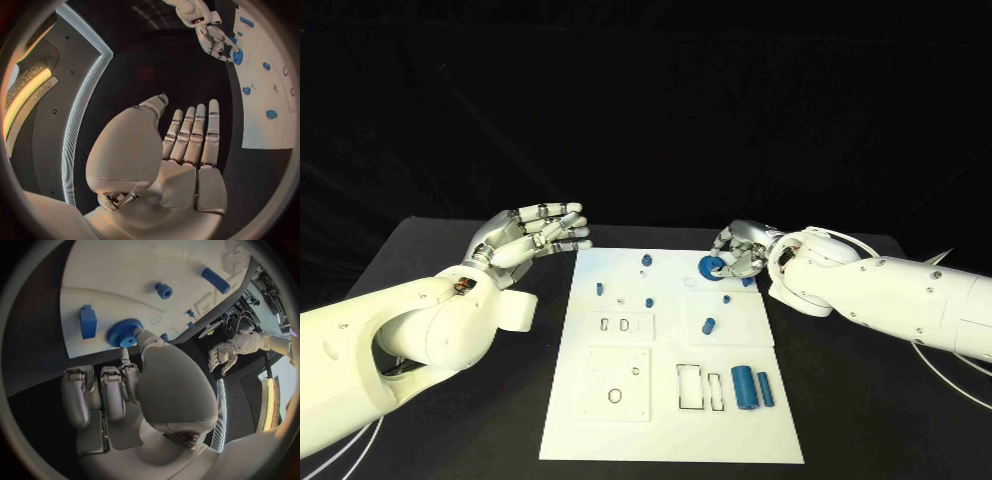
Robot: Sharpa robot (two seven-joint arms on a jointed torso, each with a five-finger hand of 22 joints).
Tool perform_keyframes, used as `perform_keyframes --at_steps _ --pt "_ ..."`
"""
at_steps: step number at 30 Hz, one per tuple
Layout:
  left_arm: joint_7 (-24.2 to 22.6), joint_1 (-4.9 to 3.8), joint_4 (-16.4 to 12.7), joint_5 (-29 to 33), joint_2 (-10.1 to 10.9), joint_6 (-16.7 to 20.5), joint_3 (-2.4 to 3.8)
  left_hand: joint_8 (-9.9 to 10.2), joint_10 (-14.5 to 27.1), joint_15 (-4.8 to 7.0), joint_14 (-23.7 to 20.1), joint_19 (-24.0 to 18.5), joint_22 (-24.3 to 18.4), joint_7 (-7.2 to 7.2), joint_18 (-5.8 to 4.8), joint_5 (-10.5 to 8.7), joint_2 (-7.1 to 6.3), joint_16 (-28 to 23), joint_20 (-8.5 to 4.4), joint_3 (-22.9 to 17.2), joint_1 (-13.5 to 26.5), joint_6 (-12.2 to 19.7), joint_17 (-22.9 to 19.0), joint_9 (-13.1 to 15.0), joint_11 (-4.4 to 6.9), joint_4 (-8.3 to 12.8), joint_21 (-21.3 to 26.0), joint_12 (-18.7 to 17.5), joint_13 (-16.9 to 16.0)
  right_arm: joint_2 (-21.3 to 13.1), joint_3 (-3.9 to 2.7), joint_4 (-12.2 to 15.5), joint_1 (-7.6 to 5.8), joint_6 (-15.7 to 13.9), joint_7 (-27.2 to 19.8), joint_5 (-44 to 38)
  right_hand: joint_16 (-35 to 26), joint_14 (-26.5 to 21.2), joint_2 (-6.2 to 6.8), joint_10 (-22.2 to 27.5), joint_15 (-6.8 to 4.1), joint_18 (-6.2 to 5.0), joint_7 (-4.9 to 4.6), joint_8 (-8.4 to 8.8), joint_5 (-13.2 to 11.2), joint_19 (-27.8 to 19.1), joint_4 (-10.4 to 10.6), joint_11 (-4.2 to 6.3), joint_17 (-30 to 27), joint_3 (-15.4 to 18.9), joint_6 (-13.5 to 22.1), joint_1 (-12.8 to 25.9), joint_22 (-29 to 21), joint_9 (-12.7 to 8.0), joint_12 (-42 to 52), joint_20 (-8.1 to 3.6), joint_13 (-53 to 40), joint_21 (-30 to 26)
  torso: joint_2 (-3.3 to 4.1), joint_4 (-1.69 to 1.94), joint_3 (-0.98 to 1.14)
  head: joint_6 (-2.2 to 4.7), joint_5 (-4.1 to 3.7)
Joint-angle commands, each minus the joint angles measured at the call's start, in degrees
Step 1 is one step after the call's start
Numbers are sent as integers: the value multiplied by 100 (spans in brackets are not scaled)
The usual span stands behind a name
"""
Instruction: Assemble the parts on the task board
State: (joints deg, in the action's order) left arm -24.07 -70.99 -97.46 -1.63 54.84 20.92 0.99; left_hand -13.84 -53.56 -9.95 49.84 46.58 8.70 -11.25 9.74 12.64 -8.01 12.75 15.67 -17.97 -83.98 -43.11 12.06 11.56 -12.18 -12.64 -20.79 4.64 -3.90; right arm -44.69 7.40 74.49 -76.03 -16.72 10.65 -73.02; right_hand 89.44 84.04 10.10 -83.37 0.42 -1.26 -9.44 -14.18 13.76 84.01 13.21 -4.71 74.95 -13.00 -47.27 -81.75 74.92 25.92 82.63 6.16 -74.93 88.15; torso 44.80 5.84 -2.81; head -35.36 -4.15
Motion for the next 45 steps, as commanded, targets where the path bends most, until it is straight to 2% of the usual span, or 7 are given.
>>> perform_keyframes --at_steps 1,26,28,30,32,39,45 --pt "-17 -8 -5 -14 -3 -98 5 39 8 -11 -38 -51 7 -425 54 -36 -21 -19 -6 5 36 26 9 -7 -24 -15 -34 -28 2 6 0 -6 4 92 11 -44 33 580 -28 -25 14 67 -13 -34 19 465 -1 1 1436 -25 -40 -23 1294 6 20 44 -757 9 2 -4 -1 -1 -5" --pt "2 -5 56 -19 -53 -138 3 40 7 -12 -39 -58 8 -425 54 -38 -19 -21 -5 -1 28 26 17 -9 -25 -7 -38 -34 2 108 14 -91 77 167 121 -623 39 584 18 -30 9 79 -8 -37 15 492 -47 8 1453 -190 -85 -98 1342 -17 28 38 -772 48 -3 6 -8 -49 -30" --pt "4 -5 58 -19 -51 -138 3 40 7 -12 -39 -58 8 -425 54 -38 -19 -21 -5 -1 28 26 17 -9 -25 -7 -38 -34 2 102 15 -76 82 154 123 -648 40 584 15 -32 7 81 -7 -39 23 496 -63 9 1454 -278 -111 -124 1349 -27 30 37 -776 53 -8 8 -7 -55 -33" --pt "5 -5 59 -19 -49 -138 3 40 7 -12 -39 -58 8 -425 54 -38 -19 -21 -5 -1 28 26 17 -9 -25 -7 -38 -34 2 92 16 -58 84 137 127 -661 39 584 30 -42 3 84 -4 -33 -126 503 -89 12 1452 -544 -171 -163 1363 -60 39 33 -792 63 -10 9 -8 -56 -25" --pt "7 -5 59 -19 -45 -137 3 40 7 -12 -39 -58 8 -425 54 -38 -19 -21 -5 -1 28 26 17 -9 -25 -7 -38 -34 2 77 16 -34 86 108 126 -669 40 584 47 -61 -14 87 23 -55 -48 508 -119 38 1455 -783 -288 -162 1372 -77 56 22 -814 70 -8 10 -8 -56 -24" --pt "11 -5 60 -19 -41 -138 2 40 7 -12 -39 -58 8 -425 54 -38 -19 -21 -5 -1 28 26 17 -9 -25 -7 -38 -34 2 58 16 86 89 -337 3 -868 40 585 130 -115 -88 103 127 -134 127 545 -253 126 1456 -1293 -644 -38 1430 -75 102 -40 -871 117 -1 -9 -3 -35 -16" --pt "15 -4 64 -19 -46 -138 2 40 7 -12 -39 -58 8 -425 54 -38 -19 -21 -5 -1 28 26 17 -9 -25 -7 -38 -34 2 49 14 298 81 -886 -43 -1229 48 591 170 -155 -118 126 164 -158 94 599 -313 159 1481 -1420 -737 51 1508 -62 140 -69 -912 185 -5 -2 -3 -19 -39"
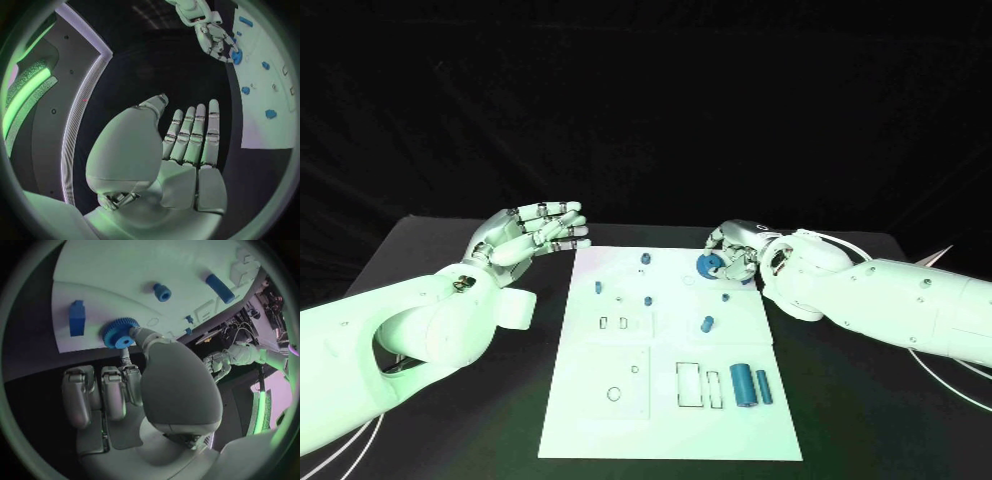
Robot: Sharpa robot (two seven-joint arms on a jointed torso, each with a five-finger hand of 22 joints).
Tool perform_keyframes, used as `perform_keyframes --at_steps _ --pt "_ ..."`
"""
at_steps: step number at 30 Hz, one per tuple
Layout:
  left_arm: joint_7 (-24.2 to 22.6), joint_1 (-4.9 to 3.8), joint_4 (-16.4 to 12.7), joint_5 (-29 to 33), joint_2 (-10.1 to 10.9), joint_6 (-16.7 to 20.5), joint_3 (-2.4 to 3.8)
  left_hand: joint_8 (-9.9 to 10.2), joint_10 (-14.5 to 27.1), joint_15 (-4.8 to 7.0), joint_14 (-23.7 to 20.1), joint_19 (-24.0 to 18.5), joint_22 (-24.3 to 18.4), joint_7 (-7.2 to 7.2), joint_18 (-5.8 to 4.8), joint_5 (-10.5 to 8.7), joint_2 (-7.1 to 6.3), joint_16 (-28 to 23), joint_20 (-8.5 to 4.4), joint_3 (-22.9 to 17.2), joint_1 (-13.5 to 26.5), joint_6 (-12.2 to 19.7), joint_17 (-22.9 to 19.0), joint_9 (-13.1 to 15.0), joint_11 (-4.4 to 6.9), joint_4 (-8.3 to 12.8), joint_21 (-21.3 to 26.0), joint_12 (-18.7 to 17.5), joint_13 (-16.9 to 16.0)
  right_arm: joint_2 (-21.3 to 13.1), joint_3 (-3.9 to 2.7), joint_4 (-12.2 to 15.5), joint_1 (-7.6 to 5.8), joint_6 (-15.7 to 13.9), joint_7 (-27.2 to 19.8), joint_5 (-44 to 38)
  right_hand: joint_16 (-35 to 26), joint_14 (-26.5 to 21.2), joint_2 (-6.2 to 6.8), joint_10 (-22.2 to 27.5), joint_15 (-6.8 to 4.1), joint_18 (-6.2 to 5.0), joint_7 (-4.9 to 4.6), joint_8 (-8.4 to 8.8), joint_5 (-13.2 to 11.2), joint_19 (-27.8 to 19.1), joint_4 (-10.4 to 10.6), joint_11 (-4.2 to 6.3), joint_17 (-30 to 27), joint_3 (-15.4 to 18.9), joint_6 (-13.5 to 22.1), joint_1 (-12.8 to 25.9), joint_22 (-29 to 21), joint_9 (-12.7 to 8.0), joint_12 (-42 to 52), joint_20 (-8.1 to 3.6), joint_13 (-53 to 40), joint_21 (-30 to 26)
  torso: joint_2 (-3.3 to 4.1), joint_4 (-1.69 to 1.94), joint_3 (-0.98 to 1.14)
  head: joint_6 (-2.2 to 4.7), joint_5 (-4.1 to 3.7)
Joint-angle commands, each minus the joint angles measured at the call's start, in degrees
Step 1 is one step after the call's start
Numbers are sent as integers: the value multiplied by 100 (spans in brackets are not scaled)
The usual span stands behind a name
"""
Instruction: Assemble the parts on the task board
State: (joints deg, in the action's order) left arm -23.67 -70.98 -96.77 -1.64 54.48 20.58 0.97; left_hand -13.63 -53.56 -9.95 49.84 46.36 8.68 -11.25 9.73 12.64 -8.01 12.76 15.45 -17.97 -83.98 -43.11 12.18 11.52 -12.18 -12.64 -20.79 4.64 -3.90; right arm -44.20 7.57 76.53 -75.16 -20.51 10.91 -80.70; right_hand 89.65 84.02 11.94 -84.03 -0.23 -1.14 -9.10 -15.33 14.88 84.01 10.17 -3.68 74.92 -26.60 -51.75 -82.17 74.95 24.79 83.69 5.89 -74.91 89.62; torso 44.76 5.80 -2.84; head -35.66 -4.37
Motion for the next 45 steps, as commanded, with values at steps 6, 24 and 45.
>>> perform_keyframes --at_steps 6,24,45 --pt "-23 -6 1 -18 -19 -105 4 20 6 -12 -39 -41 10 -425 55 -40 -15 -23 17 -4 28 26 12 -7 -26 -6 -41 -39 1 7 -5 331 -64 -795 -36 -786 32 595 7 -107 -68 114 145 -50 -18 599 -71 72 1498 -136 -324 113 1505 58 50 -58 -932 38 -6 4 -7 35 -40" --pt "-11 -6 5 -19 -74 -113 4 20 7 -12 -40 -41 10 -425 55 -40 -15 -24 18 -5 28 27 13 -7 -26 -6 -42 -40 2 703 23 638 -61 -881 253 -1306 32 596 23 -117 -76 114 150 -46 -55 599 -100 77 1499 -188 -339 176 1505 61 56 -69 -940 38 -2 29 -19 49 -28" --pt "3 -8 -1 -19 -79 -99 4 20 7 -12 -40 -41 10 -425 55 -40 -15 -24 18 -5 28 27 13 -7 -26 -6 -42 -40 2 1327 76 -38 171 -665 287 -1280 29 594 33 -126 -77 114 146 -31 -79 599 -106 75 1490 -215 -329 238 1505 59 64 -72 -950 38 7 12 3 -17 42"
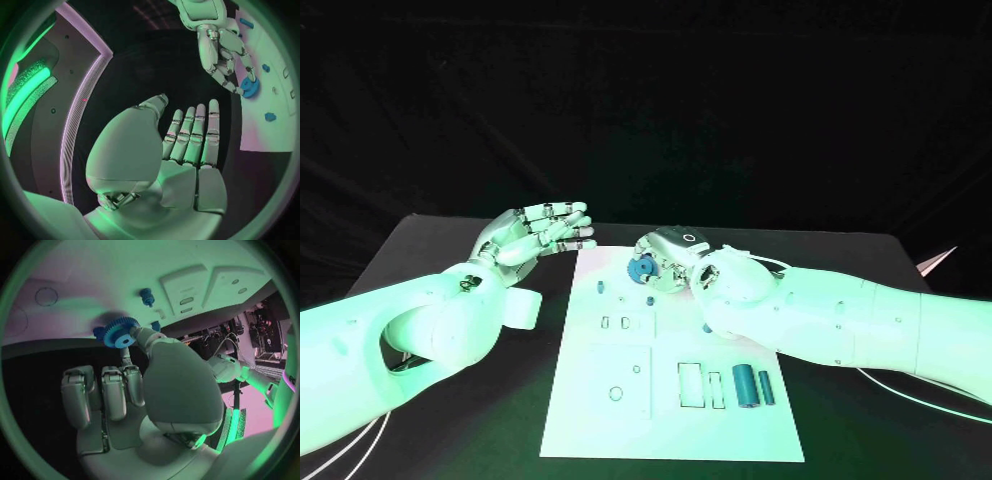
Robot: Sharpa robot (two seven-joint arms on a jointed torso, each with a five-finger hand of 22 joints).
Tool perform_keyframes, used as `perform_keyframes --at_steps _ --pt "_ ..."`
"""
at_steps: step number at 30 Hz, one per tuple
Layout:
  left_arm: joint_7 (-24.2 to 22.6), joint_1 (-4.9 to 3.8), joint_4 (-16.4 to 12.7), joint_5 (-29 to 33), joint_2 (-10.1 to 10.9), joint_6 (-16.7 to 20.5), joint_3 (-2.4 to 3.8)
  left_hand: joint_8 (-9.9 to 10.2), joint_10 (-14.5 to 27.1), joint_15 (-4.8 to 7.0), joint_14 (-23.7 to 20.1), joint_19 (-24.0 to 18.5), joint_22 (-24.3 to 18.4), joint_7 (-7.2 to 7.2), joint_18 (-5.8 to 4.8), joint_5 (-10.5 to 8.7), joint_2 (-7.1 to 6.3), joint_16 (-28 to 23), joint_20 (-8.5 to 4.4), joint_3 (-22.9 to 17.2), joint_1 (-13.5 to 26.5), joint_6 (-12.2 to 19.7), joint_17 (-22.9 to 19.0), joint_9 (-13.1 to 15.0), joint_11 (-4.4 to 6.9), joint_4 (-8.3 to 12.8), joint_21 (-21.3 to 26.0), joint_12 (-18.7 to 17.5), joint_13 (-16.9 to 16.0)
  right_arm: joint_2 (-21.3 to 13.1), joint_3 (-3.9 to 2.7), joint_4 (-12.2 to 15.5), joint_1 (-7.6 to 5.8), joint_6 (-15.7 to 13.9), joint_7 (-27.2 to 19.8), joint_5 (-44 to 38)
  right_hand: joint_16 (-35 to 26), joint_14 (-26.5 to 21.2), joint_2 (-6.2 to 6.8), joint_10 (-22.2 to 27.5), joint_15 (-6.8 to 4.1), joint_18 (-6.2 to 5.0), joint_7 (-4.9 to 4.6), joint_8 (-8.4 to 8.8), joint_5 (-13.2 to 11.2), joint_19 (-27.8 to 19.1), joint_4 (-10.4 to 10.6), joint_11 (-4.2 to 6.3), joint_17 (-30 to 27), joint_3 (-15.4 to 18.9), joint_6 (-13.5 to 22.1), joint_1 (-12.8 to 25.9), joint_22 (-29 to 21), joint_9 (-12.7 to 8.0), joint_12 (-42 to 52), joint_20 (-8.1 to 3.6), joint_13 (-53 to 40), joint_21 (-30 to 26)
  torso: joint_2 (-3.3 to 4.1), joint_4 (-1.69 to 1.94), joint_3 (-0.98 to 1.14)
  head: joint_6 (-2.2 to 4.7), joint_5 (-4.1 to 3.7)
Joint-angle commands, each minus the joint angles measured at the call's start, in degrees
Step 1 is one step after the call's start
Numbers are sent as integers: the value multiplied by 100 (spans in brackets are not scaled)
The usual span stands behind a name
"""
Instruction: Assemble the parts on the task board
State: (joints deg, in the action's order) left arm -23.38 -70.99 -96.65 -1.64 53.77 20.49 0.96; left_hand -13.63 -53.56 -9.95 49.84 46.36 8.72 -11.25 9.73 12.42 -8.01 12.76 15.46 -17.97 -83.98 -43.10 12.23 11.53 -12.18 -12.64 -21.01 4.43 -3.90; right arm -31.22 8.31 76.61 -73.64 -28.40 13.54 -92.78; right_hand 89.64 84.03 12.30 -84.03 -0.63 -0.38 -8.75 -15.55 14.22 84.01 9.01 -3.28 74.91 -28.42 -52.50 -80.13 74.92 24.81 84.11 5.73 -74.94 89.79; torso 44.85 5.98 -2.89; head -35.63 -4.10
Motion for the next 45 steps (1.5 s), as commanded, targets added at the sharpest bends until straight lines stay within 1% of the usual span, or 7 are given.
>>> perform_keyframes --at_steps 1,16,20,21,27,33,45 --pt "-26 -7 -12 -19 -8 -90 5 20 7 -12 -40 -42 7 -425 54 -19 -15 -24 17 -5 28 27 8 -8 -26 -6 -20 -19 2 35 3 -56 22 129 23 -71 30 593 -3 -126 -37 38 111 -10 -13 599 10 35 1492 -34 -254 34 1508 57 21 -56 -947 21 -1 -7 8 -19 15" --pt "-23 -8 -12 -19 -3 -89 5 27 15 -14 -43 -50 8 -428 55 -22 -16 -29 19 -5 32 34 20 -13 -29 -4 -27 -32 3 109 12 -226 46 213 119 -58 29 593 56 -94 -28 38 91 49 -106 599 -14 20 1490 -69 -189 177 1508 41 -21 -54 -912 21 0 -14 11 -25 33" --pt "-19 -8 -11 -19 -1 -88 5 27 15 -14 -43 -50 8 -428 55 -22 -16 -29 19 -5 32 34 20 -13 -29 -4 -27 -32 3 143 13 -270 47 180 112 -31 27 591 126 -2 41 38 -11 251 -376 599 -30 -66 1484 -86 74 328 1508 -31 -132 -5 -815 21 -3 -13 8 -16 39" --pt "-19 -8 -11 -19 -1 -88 5 27 15 -14 -43 -50 8 -428 55 -22 -16 -29 19 -5 32 34 20 -13 -29 -4 -27 -32 3 151 13 -277 47 182 106 -22 29 593 174 59 93 38 -79 417 -514 599 -34 -127 1491 -59 291 403 1508 -90 -203 38 -754 21 -4 -14 7 -19 39" --pt "-17 -8 -13 -19 0 -86 5 27 15 -14 -43 -50 8 -428 55 -22 -16 -29 19 -5 32 34 20 -13 -29 -4 -27 -32 3 176 14 -306 46 262 68 57 36 597 220 120 153 38 -126 592 -589 599 25 -184 1509 154 411 592 1508 -133 -267 108 -700 21 -4 -7 5 -19 38" --pt "-33 -8 -17 -19 9 -60 5 27 15 -14 -43 -50 8 -428 55 -22 -16 -29 19 -5 32 34 20 -13 -29 -4 -27 -32 3 134 16 -291 46 316 80 117 36 597 46 63 165 38 -123 722 -467 599 351 -190 1509 1050 330 723 1508 -128 -199 131 -768 21 -3 -12 3 -16 38" --pt "-35 -8 -27 -19 39 -49 5 29 16 -15 -44 -54 9 -429 55 -23 -16 -31 20 -6 32 36 26 -15 -30 -1 -31 -37 3 -46 17 -149 47 213 33 242 36 597 -77 -31 128 38 -66 660 -397 599 457 -142 1509 1103 104 657 1508 -83 -92 105 -868 21 -1 -15 13 -21 58"
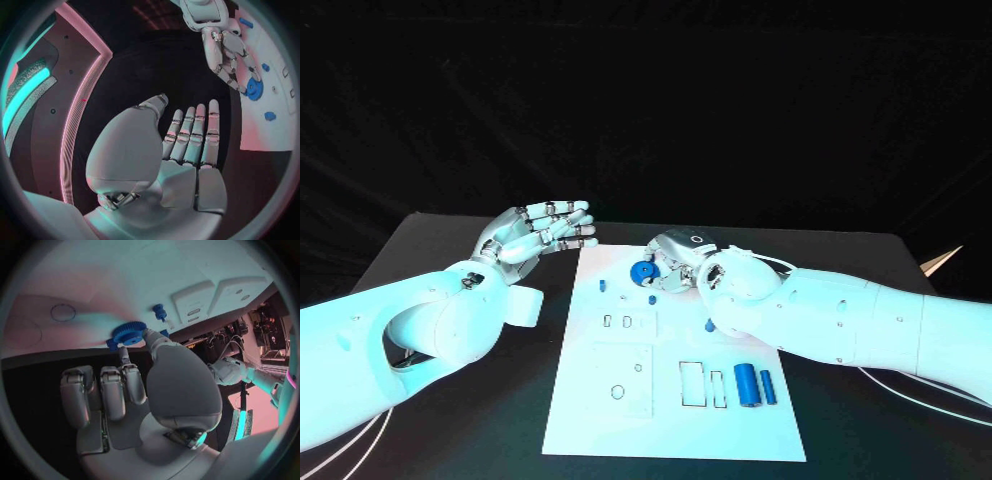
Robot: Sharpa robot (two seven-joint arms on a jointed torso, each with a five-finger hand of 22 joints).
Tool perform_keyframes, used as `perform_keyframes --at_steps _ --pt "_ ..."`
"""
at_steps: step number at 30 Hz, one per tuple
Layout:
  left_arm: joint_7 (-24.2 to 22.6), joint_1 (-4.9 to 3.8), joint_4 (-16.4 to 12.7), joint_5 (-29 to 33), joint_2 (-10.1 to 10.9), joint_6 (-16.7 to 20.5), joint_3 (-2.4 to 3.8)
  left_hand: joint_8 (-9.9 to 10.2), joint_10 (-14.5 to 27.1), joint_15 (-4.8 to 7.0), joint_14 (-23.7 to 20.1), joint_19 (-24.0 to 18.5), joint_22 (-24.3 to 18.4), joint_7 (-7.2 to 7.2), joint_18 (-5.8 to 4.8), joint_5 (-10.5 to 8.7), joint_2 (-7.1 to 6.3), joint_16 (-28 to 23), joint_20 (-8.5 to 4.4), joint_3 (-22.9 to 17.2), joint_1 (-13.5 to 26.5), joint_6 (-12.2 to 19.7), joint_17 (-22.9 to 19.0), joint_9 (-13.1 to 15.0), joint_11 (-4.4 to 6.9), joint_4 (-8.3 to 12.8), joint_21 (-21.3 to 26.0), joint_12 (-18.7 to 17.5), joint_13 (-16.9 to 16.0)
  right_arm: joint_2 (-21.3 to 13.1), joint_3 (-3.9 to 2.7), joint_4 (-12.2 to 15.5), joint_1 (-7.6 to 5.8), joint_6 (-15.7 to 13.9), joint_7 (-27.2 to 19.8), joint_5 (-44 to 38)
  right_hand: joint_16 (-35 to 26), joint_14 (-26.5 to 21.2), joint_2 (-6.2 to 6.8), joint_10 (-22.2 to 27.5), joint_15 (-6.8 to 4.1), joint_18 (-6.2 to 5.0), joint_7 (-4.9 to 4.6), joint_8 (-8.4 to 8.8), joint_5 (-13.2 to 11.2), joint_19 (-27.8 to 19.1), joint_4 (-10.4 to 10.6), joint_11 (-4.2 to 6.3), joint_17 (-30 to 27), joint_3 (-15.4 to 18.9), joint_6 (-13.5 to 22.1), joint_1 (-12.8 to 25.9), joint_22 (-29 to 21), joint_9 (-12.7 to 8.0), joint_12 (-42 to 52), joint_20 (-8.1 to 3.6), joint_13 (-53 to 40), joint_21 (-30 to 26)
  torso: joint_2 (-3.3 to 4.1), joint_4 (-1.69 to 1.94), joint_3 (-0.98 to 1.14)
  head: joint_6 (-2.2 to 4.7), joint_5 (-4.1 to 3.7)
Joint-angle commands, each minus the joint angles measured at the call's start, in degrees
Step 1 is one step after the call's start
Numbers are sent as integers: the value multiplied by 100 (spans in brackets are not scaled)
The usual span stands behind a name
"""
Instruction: Assemble the parts on the task board
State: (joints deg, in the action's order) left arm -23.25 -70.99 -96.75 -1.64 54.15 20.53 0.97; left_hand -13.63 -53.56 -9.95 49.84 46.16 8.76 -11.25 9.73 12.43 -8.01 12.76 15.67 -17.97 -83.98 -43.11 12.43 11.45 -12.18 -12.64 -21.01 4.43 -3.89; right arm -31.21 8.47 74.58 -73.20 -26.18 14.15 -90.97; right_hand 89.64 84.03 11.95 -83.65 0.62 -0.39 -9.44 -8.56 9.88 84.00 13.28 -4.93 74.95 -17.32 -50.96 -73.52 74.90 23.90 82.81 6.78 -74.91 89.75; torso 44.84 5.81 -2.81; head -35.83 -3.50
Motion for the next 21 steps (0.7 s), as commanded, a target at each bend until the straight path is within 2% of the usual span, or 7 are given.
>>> perform_keyframes --at_steps 1,9,12,14,16,17,21 --pt "-47 -8 -15 -19 4 -53 4 30 16 -15 -44 -34 5 -429 55 -22 -14 -32 -1 -9 31 36 9 -8 -30 1 -33 -38 2 -82 1 85 3 -42 -34 79 36 597 -50 -75 -2 39 10 -47 42 600 37 31 1505 -11 -71 -4 1510 12 45 -4 -877 25 0 2 6 -2 2" --pt "-49 -8 7 -19 33 -51 4 30 16 -15 -44 -35 6 -429 56 -21 -11 -33 -1 -11 29 36 11 -9 -30 2 -35 -39 2 -484 -24 470 -34 -629 -231 325 36 597 -44 -91 -14 39 10 -16 48 600 94 36 1505 14 -48 34 1510 5 60 -19 -892 25 -3 -26 17 23 17" --pt "-50 -7 23 -19 38 -54 4 30 16 -15 -44 -35 6 -429 56 -21 -11 -33 -1 -11 29 36 11 -9 -30 2 -35 -39 2 -757 -43 715 -108 -750 -404 596 36 597 -59 -76 -13 39 8 -5 74 600 105 35 1505 7 -37 29 1510 3 42 -20 -876 25 -11 -24 19 45 -20" --pt "-49 -7 33 -19 38 -58 4 30 16 -15 -44 -35 6 -429 56 -21 -11 -33 -1 -11 29 36 11 -9 -30 2 -35 -39 2 -958 -51 862 -173 -710 -562 886 36 597 -65 -78 -13 39 9 -2 87 600 105 35 1505 1 -38 19 1510 2 43 -21 -878 25 -14 -22 22 57 -37" --pt "-49 -7 40 -19 37 -62 3 30 16 -15 -44 -35 6 -429 56 -21 -11 -33 -1 -11 29 36 11 -9 -30 2 -35 -39 2 -1108 -54 950 -219 -620 -686 1131 36 597 -69 -78 -13 39 9 0 94 600 103 36 1505 -6 -41 8 1510 3 43 -22 -878 25 -20 -31 33 57 -51" --pt "-49 -7 46 -19 33 -67 3 30 16 -15 -44 -35 6 -429 56 -21 -11 -33 -1 -11 29 36 11 -9 -30 2 -35 -39 2 -1237 -57 1009 -253 -514 -811 1351 36 597 -87 -68 -16 39 10 5 111 600 54 38 1505 -56 -47 -86 1510 4 31 -25 -868 25 -23 -32 30 60 -65" --pt "-52 -6 62 -19 23 -85 3 30 16 -15 -43 -37 6 -428 56 -21 -9 -33 -1 -14 25 35 14 -9 -30 5 -37 -41 2 -1656 -60 1104 -327 -152 -1285 2018 36 597 -102 -19 -13 39 -5 36 111 600 -79 33 1505 -213 -65 -314 1510 1 -27 -25 -823 25 -40 -65 48 67 -89"
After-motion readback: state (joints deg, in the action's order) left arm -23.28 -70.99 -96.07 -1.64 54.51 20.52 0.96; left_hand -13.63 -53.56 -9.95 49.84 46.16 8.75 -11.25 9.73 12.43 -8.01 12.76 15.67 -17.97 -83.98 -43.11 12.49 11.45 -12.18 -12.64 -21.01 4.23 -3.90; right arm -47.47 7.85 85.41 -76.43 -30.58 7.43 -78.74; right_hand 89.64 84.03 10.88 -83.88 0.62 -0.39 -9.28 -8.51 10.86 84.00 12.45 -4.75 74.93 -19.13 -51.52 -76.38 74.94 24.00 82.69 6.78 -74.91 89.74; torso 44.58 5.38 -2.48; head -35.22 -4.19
